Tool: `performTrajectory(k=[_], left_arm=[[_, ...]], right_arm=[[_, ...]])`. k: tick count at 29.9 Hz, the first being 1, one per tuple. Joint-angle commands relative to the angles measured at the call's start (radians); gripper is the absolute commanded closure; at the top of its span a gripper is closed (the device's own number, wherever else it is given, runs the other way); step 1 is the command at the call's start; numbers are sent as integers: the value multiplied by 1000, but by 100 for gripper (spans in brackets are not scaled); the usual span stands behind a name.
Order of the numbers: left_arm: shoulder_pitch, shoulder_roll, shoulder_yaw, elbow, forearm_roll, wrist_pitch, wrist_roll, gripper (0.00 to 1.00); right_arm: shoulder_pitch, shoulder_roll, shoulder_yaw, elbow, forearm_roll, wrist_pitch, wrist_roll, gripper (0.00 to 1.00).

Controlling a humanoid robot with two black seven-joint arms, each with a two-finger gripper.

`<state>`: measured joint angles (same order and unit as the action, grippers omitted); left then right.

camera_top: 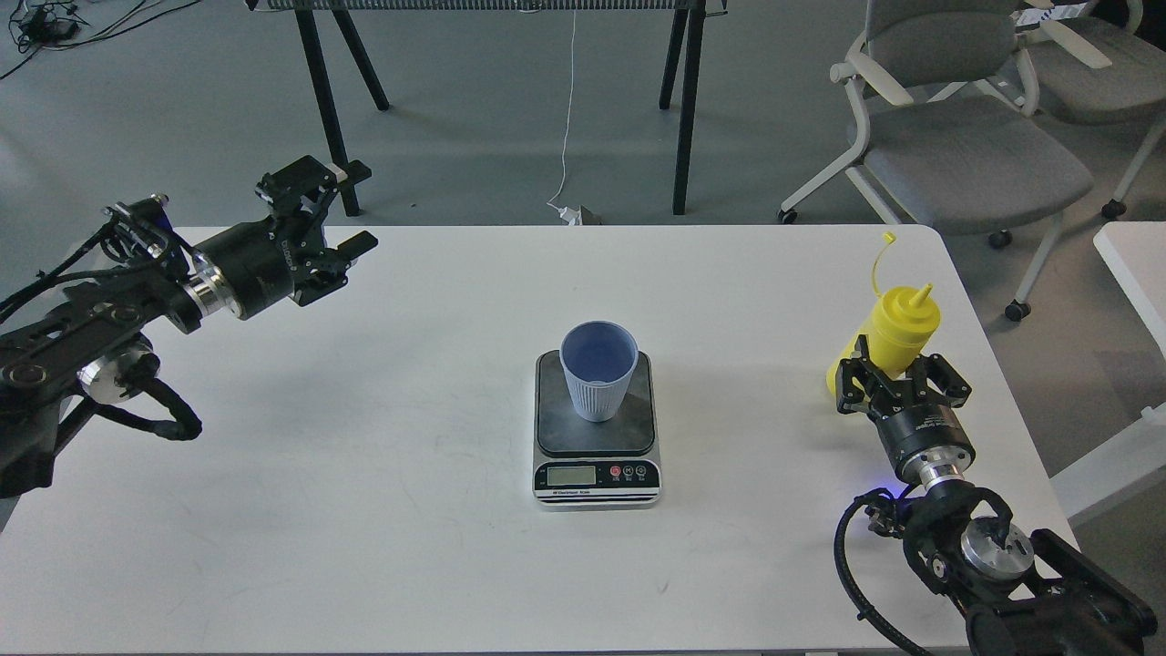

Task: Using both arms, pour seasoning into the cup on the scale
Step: 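Open the right gripper and release the yellow bottle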

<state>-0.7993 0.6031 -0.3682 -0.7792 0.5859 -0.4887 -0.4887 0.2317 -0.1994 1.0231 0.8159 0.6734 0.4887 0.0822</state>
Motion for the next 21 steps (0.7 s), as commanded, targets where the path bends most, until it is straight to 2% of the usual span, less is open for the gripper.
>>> performTrajectory(k=[1,9,13,14,16,21], left_arm=[[0,0,0,0,0,0,0,1],[0,0,0,0,0,0,0,1],[0,0,0,0,0,0,0,1],[0,1,-1,0,0,0,0,1],[0,1,-1,0,0,0,0,1],[0,1,-1,0,0,0,0,1]], right_arm=[[0,0,0,-15,-1,0,1,83],[0,14,0,-37,-31,0,7,77],[0,20,0,-37,-34,0,8,69],[0,20,0,-37,-34,0,8,65],[0,20,0,-35,-34,0,8,48],[1,20,0,-29,-37,0,8,19]])
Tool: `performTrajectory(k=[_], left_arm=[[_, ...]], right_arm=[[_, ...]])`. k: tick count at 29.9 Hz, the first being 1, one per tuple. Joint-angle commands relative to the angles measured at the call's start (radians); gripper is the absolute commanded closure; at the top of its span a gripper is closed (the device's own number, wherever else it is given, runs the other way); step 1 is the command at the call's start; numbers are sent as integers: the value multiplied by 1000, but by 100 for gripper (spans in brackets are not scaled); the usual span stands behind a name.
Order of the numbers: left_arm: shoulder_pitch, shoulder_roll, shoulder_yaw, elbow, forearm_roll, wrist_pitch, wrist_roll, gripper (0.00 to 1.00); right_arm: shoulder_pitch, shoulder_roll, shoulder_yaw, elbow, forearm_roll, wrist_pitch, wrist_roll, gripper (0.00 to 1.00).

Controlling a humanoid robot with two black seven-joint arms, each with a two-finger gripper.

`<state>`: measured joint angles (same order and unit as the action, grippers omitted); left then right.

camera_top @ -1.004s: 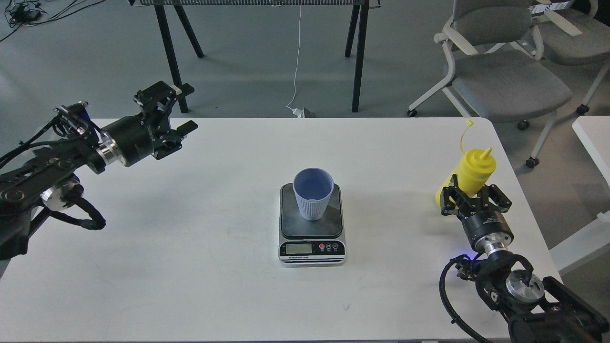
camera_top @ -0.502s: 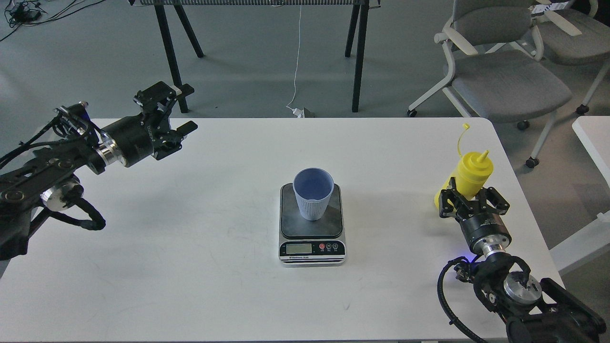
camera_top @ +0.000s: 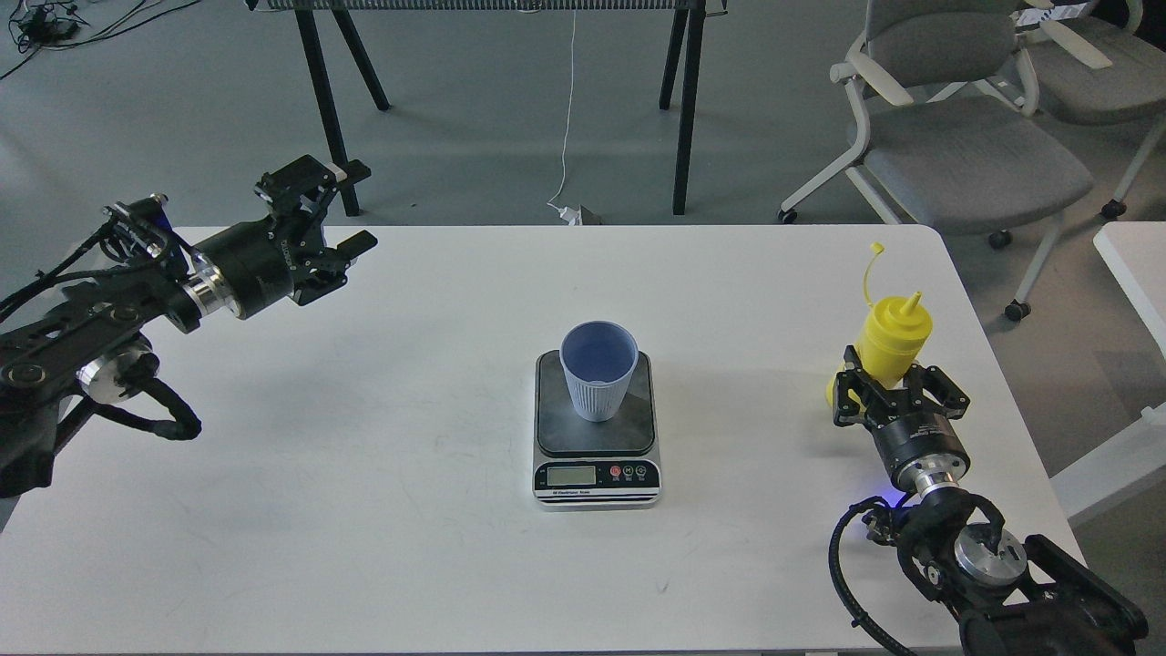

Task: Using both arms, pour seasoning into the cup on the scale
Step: 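Open the right gripper and release the yellow bottle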

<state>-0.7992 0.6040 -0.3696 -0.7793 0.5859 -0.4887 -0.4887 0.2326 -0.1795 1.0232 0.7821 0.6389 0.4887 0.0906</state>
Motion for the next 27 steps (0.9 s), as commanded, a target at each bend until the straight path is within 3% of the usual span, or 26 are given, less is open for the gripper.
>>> performTrajectory(k=[1,2,9,27], left_arm=[[0,0,0,0,0,0,0,1],[0,0,0,0,0,0,0,1],[0,3,0,0,0,0,0,1],[8,13,0,0,0,0,0,1]], right_arm=[[1,-1,0,6,-2,0,0,13],[-1,0,0,12,-2,0,0,7],[-13,-1,0,54,-4,0,-2,1],[-147,-86,20,269,-4,0,1,1]])
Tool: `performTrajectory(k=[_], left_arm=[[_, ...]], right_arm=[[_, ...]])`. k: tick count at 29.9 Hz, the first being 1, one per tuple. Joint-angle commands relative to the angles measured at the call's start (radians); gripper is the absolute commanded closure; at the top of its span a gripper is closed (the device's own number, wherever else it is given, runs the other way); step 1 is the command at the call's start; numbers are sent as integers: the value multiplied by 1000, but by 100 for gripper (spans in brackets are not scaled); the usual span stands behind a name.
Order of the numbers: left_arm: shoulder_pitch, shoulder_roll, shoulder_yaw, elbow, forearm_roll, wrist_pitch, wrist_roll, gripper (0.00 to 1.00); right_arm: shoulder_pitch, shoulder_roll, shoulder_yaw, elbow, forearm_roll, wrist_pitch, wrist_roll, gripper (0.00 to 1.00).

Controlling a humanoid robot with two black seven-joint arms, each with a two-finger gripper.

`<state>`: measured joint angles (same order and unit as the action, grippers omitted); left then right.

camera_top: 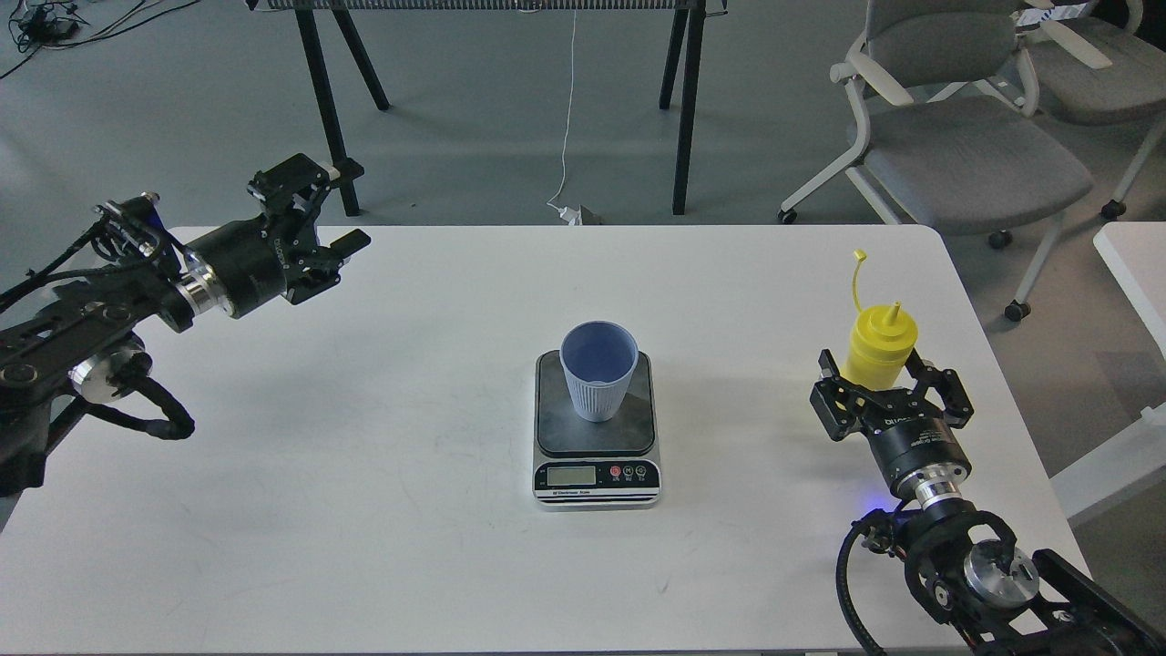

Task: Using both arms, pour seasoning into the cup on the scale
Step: 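Open the right gripper and release the yellow bottle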

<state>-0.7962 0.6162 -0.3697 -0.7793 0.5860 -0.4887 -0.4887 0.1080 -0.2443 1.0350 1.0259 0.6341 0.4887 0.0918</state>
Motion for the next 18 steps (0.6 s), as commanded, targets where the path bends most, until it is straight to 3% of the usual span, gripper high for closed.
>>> performTrajectory(k=[1,10,18], left_arm=[[6,0,0,0,0,0,0,1],[8,4,-1,0,0,0,0,1],[9,0,-5,0,0,0,0,1]], right_arm=[[-28,-30,10,31,1,0,0,1],[-154,-104,74,155,1,0,2,1],[-376,-202,155,319,-1,0,2,1]])
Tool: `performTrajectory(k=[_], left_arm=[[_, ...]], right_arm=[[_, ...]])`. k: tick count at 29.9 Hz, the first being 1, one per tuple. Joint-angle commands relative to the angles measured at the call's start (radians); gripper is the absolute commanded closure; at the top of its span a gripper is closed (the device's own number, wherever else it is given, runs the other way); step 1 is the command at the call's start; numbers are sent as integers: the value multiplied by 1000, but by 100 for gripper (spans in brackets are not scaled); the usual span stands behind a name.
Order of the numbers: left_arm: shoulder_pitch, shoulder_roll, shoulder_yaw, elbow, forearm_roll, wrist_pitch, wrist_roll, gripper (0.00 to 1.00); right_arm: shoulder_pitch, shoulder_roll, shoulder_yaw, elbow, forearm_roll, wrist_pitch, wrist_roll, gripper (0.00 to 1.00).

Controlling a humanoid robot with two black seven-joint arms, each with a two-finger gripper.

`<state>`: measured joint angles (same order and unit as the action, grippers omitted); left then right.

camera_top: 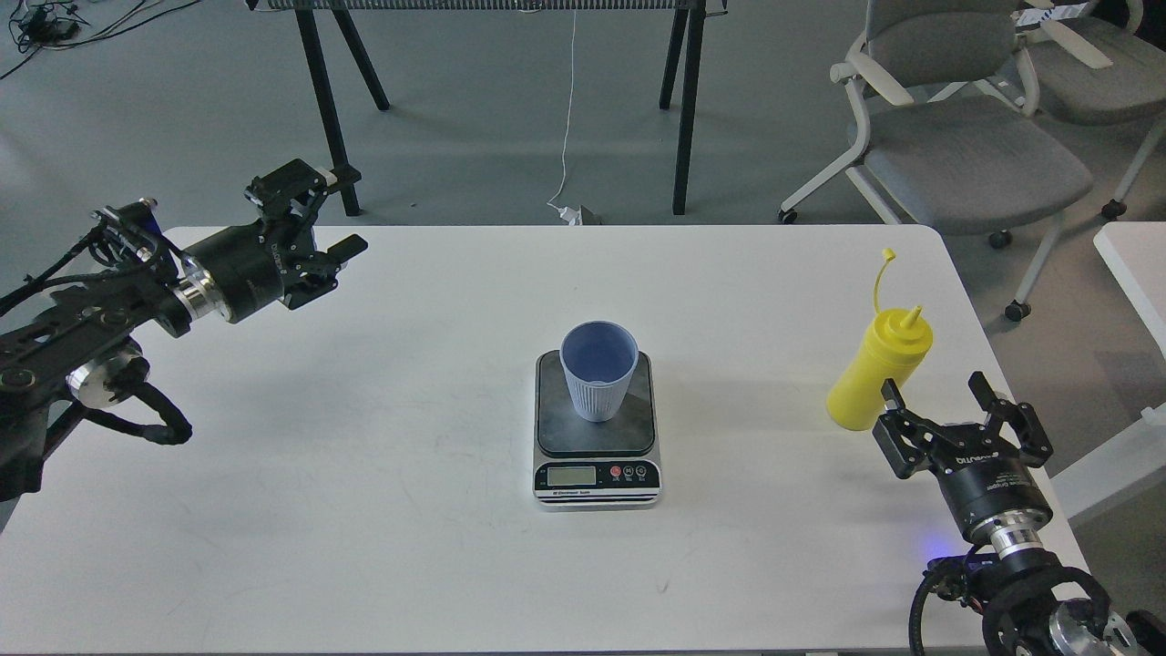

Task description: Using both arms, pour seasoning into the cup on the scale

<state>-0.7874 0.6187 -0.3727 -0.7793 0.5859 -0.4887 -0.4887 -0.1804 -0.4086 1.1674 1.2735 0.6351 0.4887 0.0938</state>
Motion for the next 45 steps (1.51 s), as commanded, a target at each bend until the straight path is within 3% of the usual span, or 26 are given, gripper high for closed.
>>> performTrajectory(k=[1,8,21,28,33,38,45], left_arm=[[1,-2,-2,0,0,0,0,1],[-1,-4,-5,0,0,0,0,1],[-4,-19,-23,-8,-3,0,0,1],[-44,-27,-29,-11,-11,0,0,1],[-87,-28,-31,-5,-15,0,0,1],[-88,-28,-34,-2,-18,0,0,1],[-72,-28,-57,0,-44,0,0,1]], right_arm=[[-117,-53,24,101,-2,0,0,1],[-263,-150,112,271,-2,0,3,1],[-248,-413,296,290,-5,0,6,1],[40,-522,212,235,-58,0,6,1],[413,-552,-101,52,-64,0,6,1],[726,-461,-389,-158,-66,0,7,1],[817,-296,-422,-361,-137,0,7,1]])
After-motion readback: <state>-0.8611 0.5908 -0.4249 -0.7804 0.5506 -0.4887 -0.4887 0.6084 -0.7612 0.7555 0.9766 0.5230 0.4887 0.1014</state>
